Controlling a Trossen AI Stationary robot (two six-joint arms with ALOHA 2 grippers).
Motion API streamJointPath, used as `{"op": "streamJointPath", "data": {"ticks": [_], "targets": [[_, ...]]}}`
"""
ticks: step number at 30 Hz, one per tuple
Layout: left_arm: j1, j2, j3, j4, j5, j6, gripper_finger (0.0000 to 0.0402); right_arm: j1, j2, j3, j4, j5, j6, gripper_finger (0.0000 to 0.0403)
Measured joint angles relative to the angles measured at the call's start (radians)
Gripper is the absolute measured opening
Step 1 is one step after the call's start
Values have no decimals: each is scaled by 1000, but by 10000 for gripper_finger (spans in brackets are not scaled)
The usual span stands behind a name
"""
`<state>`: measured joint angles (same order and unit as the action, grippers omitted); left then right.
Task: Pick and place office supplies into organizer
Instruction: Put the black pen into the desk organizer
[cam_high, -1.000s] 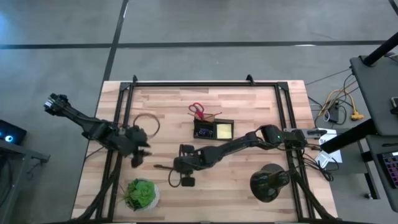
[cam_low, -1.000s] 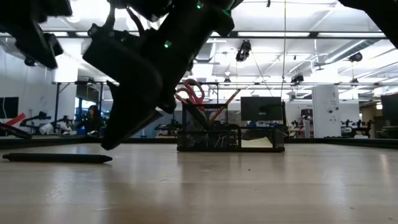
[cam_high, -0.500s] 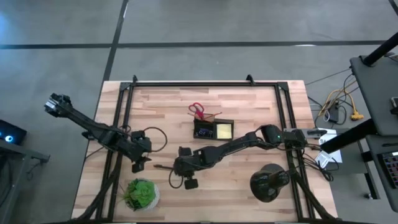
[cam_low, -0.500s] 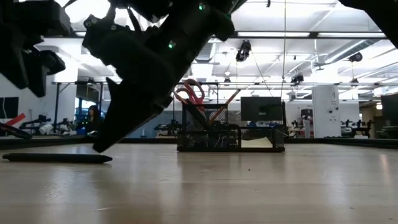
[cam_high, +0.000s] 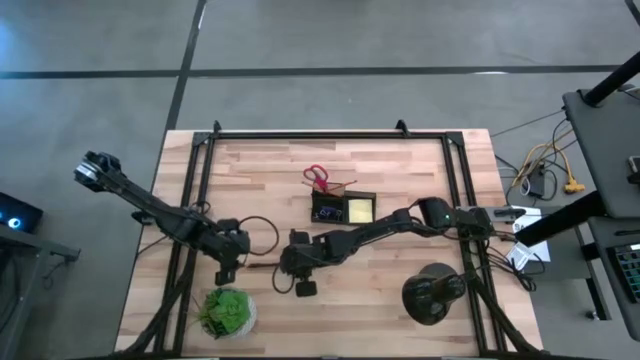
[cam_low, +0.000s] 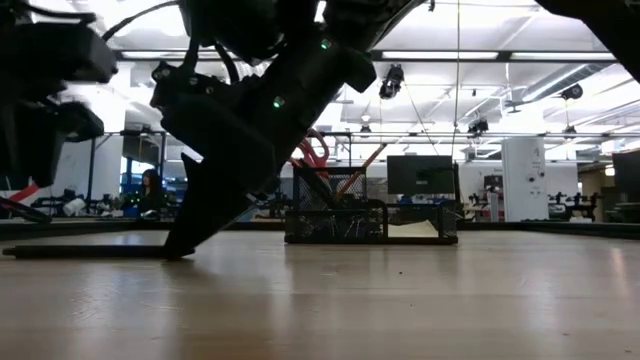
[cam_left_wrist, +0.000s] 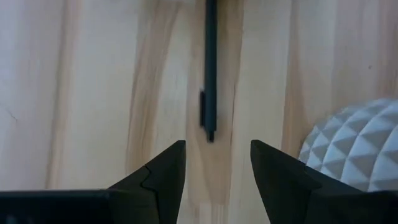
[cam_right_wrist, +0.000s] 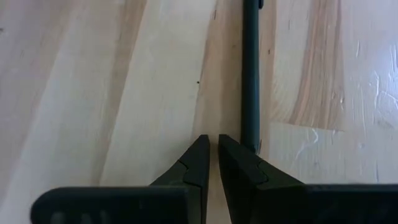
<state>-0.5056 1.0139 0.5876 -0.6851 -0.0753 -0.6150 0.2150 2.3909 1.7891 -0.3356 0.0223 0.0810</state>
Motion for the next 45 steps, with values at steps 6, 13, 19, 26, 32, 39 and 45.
{"op": "streamJointPath", "data": {"ticks": [6, 13, 19, 26, 32, 39, 45], "targets": [[0, -25, -6, -3, 18, -5, 164, 1, -6, 25, 0, 16, -25, 29], [0, -34, -8, -3, 18, -8, 164, -3, -16, 56, -10, 62, -54, 29], [0, -18, -11, 3, 15, -8, 164, -5, -15, 39, -49, 73, -39, 29], [0, -10, -22, 25, 14, -9, 164, -7, -13, 21, -50, 79, -35, 29], [0, -11, -22, 27, 14, -10, 164, -10, -4, 10, -38, 77, -22, 29], [0, -11, -22, 45, 17, -10, 164, -10, -4, 7, -38, 75, -21, 29], [0, -10, -21, 54, 22, -10, 164, -11, -3, 7, -38, 75, -21, 29]]}}
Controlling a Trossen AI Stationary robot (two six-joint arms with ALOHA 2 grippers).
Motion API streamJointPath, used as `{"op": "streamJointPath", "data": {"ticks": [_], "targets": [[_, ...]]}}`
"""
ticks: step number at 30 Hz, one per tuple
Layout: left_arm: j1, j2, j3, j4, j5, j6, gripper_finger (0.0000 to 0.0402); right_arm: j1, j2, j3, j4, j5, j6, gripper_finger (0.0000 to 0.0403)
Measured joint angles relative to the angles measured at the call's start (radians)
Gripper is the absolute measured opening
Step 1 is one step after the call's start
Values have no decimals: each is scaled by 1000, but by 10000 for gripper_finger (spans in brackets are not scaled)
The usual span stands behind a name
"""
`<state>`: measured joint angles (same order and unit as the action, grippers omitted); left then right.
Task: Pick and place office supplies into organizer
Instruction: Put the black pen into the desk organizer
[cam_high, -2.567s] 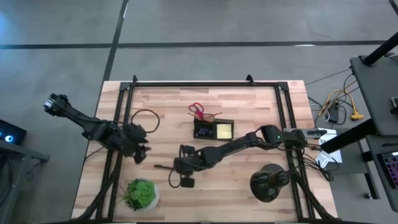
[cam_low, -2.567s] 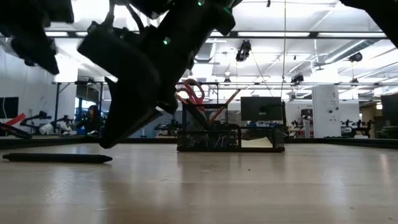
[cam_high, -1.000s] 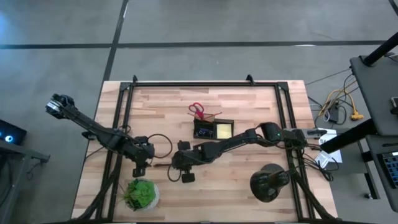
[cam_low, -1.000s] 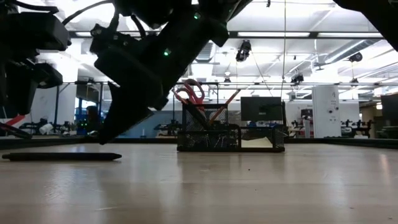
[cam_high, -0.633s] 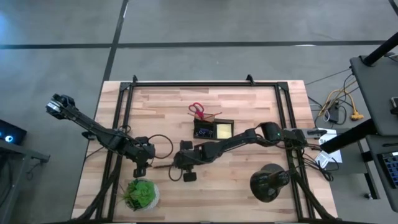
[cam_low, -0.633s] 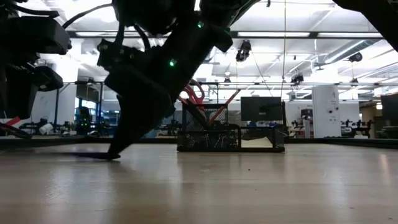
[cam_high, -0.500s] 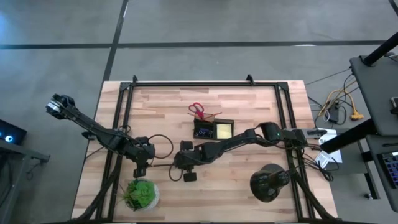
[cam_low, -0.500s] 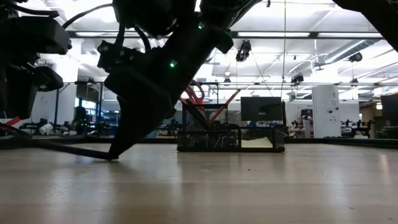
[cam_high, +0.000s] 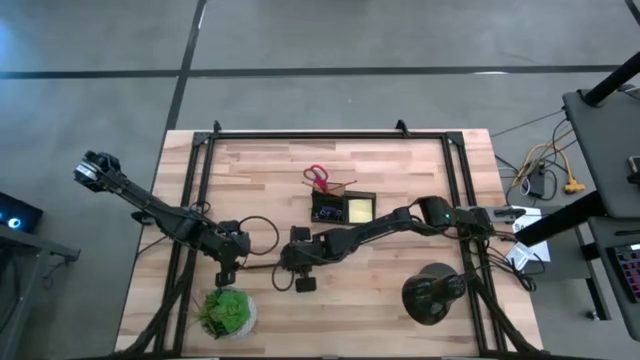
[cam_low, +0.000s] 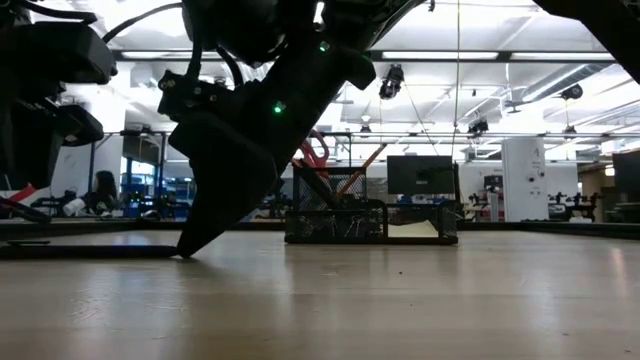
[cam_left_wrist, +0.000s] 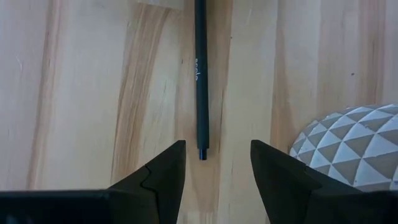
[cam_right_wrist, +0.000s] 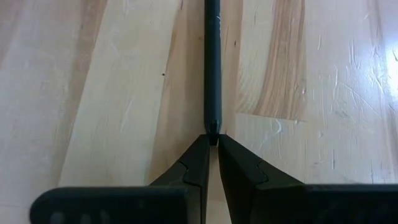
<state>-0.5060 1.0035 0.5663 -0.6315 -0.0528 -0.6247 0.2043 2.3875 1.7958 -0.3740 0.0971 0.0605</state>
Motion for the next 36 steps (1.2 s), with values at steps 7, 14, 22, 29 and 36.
{"op": "streamJointPath", "data": {"ticks": [7, 14, 22, 29, 36], "targets": [[0, 0, 0, -5, 7, 0, 164, 0, -15, -3, -10, 27, -1, 29], [0, 0, -2, -5, 6, 0, 164, -1, -28, -3, -1, 34, -30, 29], [0, 0, -12, 39, 2, 0, 164, -10, -28, -3, -15, 44, -18, 29], [3, 63, -14, 139, -61, 1, 164, -30, -28, -5, -12, 62, 1, 29], [17, 222, -5, 156, -32, -3, 164, -30, -28, -5, -12, 60, 18, 29]]}}
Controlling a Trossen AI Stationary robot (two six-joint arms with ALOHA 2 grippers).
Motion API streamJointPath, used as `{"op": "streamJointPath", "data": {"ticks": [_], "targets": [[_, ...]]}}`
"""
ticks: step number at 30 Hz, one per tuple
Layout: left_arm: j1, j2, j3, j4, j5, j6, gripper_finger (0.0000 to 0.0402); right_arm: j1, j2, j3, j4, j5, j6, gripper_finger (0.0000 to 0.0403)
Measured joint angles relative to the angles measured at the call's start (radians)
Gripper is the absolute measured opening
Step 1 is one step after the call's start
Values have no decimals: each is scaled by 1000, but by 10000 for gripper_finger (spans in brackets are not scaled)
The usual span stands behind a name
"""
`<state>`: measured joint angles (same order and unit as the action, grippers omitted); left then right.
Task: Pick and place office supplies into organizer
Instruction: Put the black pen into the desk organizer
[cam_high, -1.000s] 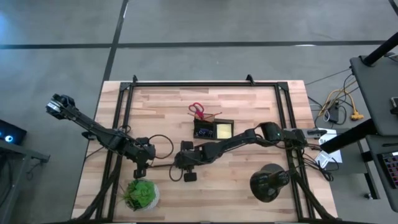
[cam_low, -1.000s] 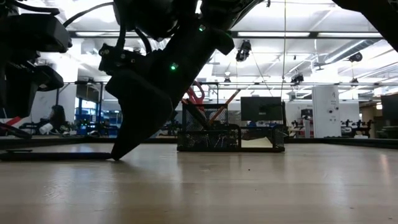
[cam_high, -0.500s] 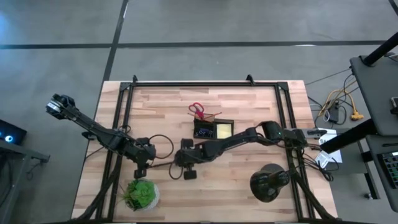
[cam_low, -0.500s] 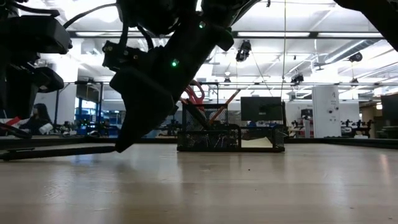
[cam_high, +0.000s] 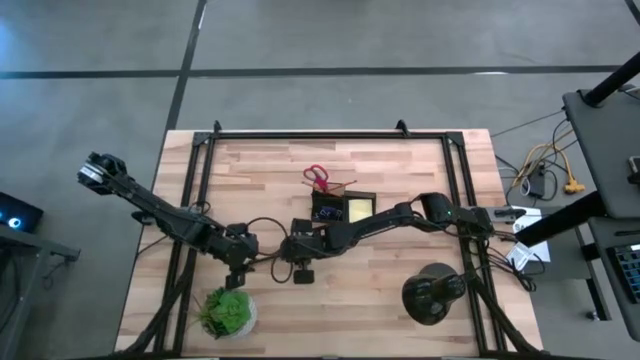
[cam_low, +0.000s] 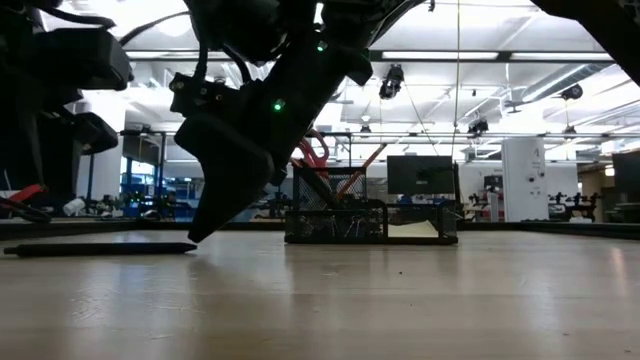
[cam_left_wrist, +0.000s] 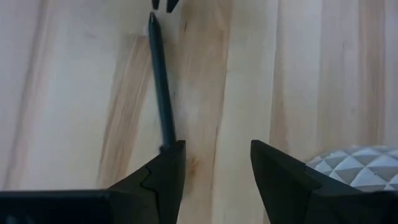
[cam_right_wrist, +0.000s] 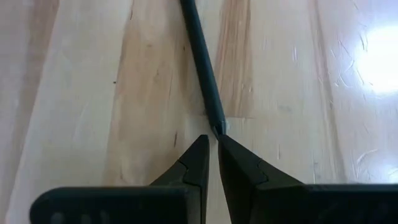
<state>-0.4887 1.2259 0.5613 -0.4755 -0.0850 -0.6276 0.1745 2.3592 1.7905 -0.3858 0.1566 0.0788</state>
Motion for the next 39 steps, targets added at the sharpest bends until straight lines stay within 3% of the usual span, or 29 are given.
{"op": "streamJointPath", "data": {"ticks": [9, 14, 21, 24, 33, 39], "targets": [[75, 81, 3, 62, 83, -7, 164, 0, 0, 0, 0, 0, 0, 29], [93, -34, 15, 11, 114, -22, 164, -1, 0, 0, 0, 0, 0, 29], [110, -184, 98, -279, 127, -77, 164, 0, -1, 0, -1, 0, 7, 29], [128, -210, 113, -263, 131, -117, 164, -2, -2, 0, -1, 1, 30, 29], [221, -19, 96, -183, 160, -15, 164, -14, -51, -7, -3, 83, 158, 29], [241, 71, 112, -85, 162, 43, 164, -13, -123, -39, -17, 208, 264, 29]]}}
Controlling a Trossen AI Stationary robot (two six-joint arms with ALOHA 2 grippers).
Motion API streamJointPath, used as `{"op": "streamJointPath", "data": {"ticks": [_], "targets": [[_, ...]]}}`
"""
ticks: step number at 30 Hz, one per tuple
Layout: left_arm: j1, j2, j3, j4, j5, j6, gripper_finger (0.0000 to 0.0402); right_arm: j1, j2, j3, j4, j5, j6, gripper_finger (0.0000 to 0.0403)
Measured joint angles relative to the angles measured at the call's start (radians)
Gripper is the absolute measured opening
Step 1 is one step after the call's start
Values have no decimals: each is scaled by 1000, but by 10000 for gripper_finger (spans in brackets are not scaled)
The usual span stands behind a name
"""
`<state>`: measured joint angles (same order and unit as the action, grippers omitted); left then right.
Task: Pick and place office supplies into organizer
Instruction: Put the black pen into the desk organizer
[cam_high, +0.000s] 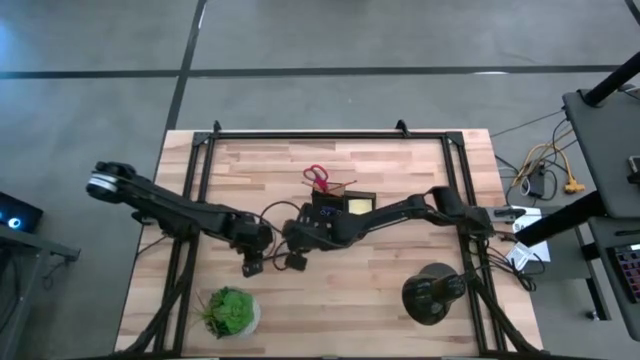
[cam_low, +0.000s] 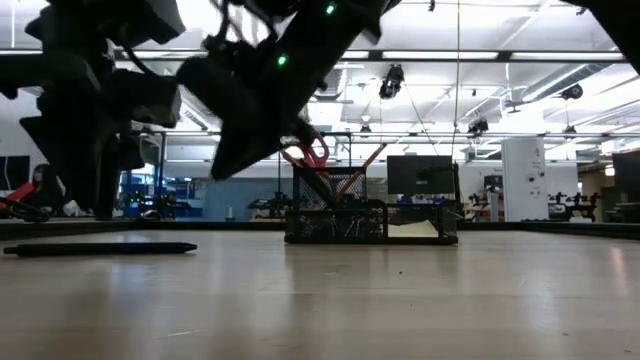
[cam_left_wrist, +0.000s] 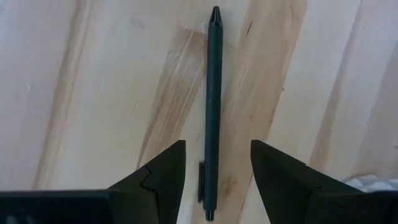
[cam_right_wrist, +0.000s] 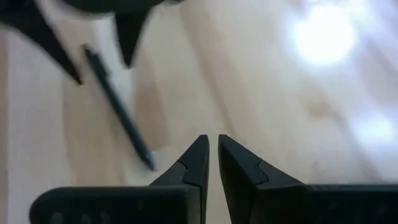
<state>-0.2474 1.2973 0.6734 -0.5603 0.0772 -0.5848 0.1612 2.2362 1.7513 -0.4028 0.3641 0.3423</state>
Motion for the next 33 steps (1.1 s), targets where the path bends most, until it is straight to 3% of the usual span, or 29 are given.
{"op": "streamJointPath", "data": {"ticks": [7, 22, 26, 33], "targets": [[0, 40, -9, 42, -4, 39, 164, 6, -77, -73, -95, 176, 129, 29], [0, 187, -8, 124, -16, 78, 157, 9, -169, -165, -145, 273, 253, 29], [0, 190, -10, 123, -47, 78, 119, 11, -173, -165, -145, 318, 264, 29], [0, 191, -18, 121, -93, 77, 18, 11, -182, -165, -190, 413, 324, 29]]}}
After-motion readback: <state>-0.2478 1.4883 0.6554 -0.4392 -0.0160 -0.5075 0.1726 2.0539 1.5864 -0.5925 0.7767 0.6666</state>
